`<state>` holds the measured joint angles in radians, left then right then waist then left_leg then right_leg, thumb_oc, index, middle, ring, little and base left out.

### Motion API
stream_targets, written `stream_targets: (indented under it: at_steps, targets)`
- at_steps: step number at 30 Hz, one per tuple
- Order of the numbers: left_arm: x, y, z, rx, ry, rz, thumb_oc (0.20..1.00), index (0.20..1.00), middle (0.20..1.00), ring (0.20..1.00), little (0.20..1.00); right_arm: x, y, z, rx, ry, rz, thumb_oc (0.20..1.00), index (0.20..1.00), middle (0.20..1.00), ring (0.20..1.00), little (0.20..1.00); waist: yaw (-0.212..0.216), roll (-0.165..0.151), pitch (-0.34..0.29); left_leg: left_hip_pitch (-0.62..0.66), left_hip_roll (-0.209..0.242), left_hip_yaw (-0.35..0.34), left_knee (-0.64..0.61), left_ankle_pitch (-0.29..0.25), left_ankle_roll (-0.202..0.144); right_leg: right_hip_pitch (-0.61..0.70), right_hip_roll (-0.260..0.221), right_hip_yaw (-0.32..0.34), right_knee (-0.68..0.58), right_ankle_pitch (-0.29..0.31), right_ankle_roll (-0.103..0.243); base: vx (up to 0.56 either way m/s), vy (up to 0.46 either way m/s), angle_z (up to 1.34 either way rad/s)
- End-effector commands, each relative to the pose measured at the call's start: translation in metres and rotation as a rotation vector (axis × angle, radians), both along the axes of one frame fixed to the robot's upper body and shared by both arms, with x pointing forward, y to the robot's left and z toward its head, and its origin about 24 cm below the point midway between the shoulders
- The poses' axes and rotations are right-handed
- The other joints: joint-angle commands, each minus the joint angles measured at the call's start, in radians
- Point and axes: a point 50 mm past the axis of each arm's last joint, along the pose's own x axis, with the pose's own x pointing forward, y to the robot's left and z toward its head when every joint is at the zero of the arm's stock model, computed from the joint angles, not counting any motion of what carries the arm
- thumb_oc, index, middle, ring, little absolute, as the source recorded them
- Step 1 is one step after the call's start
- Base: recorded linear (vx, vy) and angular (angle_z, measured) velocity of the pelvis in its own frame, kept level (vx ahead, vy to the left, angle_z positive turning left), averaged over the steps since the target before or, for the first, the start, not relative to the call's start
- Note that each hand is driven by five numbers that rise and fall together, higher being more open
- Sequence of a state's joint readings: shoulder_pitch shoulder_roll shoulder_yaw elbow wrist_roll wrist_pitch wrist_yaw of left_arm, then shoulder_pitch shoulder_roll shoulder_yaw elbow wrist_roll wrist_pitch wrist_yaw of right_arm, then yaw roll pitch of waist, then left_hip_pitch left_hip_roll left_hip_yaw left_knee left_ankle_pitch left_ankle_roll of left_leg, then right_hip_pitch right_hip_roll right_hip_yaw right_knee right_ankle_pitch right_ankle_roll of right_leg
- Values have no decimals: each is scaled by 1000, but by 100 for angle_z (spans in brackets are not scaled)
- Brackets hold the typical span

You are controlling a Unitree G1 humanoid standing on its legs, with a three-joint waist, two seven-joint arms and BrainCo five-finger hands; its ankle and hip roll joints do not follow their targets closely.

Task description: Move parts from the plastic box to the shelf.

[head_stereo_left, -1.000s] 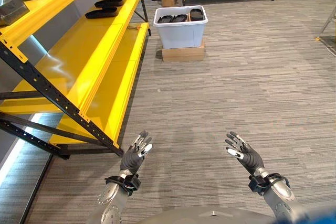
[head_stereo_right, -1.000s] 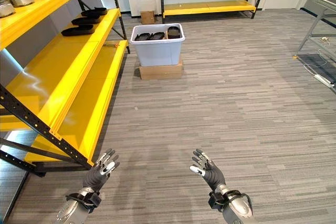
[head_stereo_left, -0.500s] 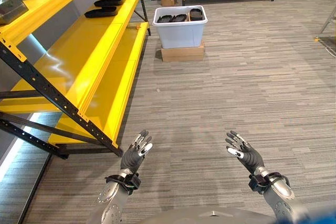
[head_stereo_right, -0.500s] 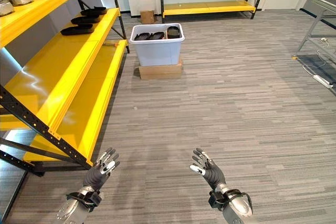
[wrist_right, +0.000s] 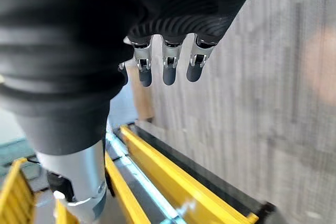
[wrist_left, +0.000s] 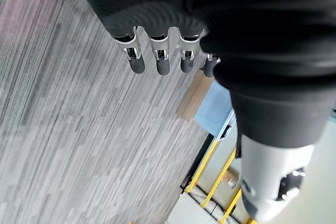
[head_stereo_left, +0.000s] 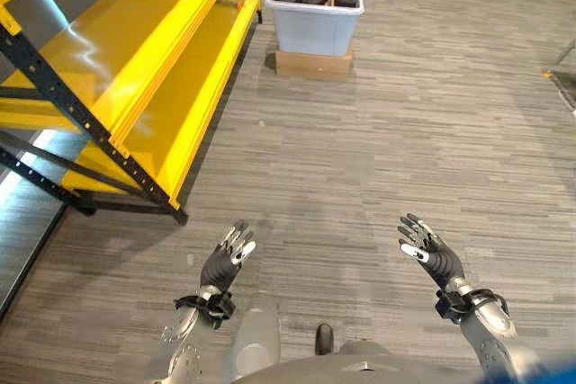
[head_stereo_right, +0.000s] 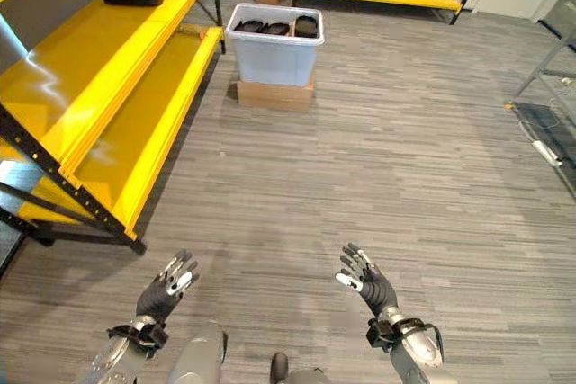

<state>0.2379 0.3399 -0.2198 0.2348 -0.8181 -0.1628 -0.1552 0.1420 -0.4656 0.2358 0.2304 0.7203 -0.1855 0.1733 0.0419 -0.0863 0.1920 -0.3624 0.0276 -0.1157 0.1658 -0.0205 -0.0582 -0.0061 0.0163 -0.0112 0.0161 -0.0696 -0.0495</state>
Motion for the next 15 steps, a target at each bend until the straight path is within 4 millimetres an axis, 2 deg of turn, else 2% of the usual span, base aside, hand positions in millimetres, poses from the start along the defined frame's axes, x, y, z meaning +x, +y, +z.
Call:
stream_targets:
  at_steps: [1, 3, 4, 6, 7, 8, 10, 11, 13, 14, 15]
  targets:
    - [14, 7, 20, 30, -122, 0, 1000, 1000, 1000, 1000, 1000, -7, -12, 4, -71, -46, -35, 1000, 1000, 1000, 1000, 1000, 15, 32, -99, 0, 98, 13, -122, 247, -13, 125, -42, 64, 26, -25, 108, 198, 152, -45]
    - [17, 6, 23, 30, -139, 9, 1000, 1000, 1000, 1000, 1000, -4, -7, 6, -77, -60, -20, 1000, 1000, 1000, 1000, 1000, 21, 36, -125, 23, 87, -3, -109, 222, 6, 151, -65, 75, 40, -65, 115, 331, 217, -30]
    - [21, 4, 25, 25, -148, 20, 1000, 1000, 1000, 1000, 1000, -3, -4, 2, -50, -48, -41, 1000, 1000, 1000, 1000, 1000, 25, 27, -145, 0, 55, 16, -47, 187, 12, 179, -108, 72, 55, -81, 133, 431, 255, -55]
    - [28, 8, 32, 36, -184, 36, 1000, 1000, 1000, 1000, 1000, 4, 3, 4, -22, -60, -44, 1000, 1000, 1000, 1000, 1000, 34, 14, -159, 6, 23, 26, -2, 138, 31, 185, -149, 79, 76, -62, 150, 393, 247, -26]
    - [33, 11, 39, 53, -210, 61, 1000, 1000, 1000, 1000, 1000, 9, 11, 8, -7, -89, -26, 1000, 1000, 1000, 1000, 1000, 39, -1, -177, 1, -14, 56, 41, 87, 48, 186, -190, 82, 108, 6, 178, 345, 237, 4]
    - [35, 12, 40, 60, -216, 69, 1000, 1000, 1000, 1000, 1000, 12, 14, 8, 1, -88, -26, 1000, 1000, 1000, 1000, 1000, 42, -4, -182, 6, -22, 65, 55, 69, 57, 179, -202, 83, 124, 28, 184, 348, 253, -20]
    - [39, 12, 43, 74, -227, 79, 1000, 1000, 1000, 1000, 1000, 17, 21, 11, 17, -104, -12, 1000, 1000, 1000, 1000, 1000, 44, -7, -193, 23, -49, 75, 61, 35, 81, 151, -217, 99, 185, 116, 195, 233, 189, -26]
    - [41, 12, 43, 85, -229, 82, 1000, 1000, 1000, 1000, 1000, 19, 26, 12, 28, -112, -4, 1000, 1000, 1000, 1000, 1000, 41, -7, -191, 39, -70, 81, 60, 20, 98, 127, -226, 117, 259, 201, 205, 210, 211, 9]
    - [46, 11, 49, 99, -251, 79, 1000, 1000, 1000, 1000, 1000, 20, 30, 13, 37, -110, 4, 1000, 1000, 1000, 1000, 1000, 28, 23, -182, 98, -83, 77, 29, 9, 124, 39, -227, 125, 418, 314, 199, 191, 262, 17]
    - [48, 10, 51, 103, -261, 75, 1000, 1000, 1000, 1000, 1000, 21, 35, 15, 43, -119, 16, 1000, 1000, 1000, 1000, 1000, 19, 41, -165, 131, -89, 78, 14, 4, 140, 8, -233, 116, 483, 347, 190, 215, 277, 20]
    - [48, 9, 51, 115, -259, 66, 1000, 1000, 1000, 1000, 1000, 20, 37, 14, 45, -117, 24, 1000, 1000, 1000, 1000, 1000, 8, 58, -153, 164, -90, 68, -5, -1, 146, -20, -211, 119, 527, 330, 179, 220, 242, 19]
